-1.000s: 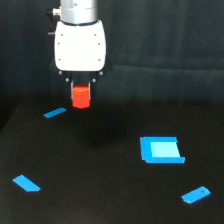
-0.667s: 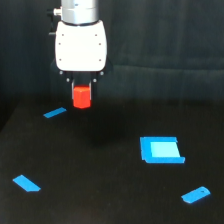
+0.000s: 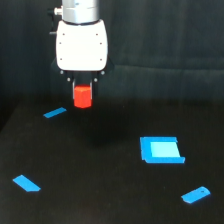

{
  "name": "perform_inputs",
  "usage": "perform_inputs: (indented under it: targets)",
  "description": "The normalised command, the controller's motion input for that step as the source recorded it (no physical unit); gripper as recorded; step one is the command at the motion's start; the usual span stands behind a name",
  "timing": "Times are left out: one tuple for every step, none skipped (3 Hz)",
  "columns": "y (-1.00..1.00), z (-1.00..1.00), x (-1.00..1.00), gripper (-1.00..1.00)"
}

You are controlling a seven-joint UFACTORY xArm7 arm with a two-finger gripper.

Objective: Pick up the red object from the table

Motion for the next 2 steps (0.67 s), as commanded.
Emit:
perform_inputs:
  targets:
    - [-0.07, -0.08, 0.01, -0.95]
    - [-0.04, 0.01, 0.07, -1.00]
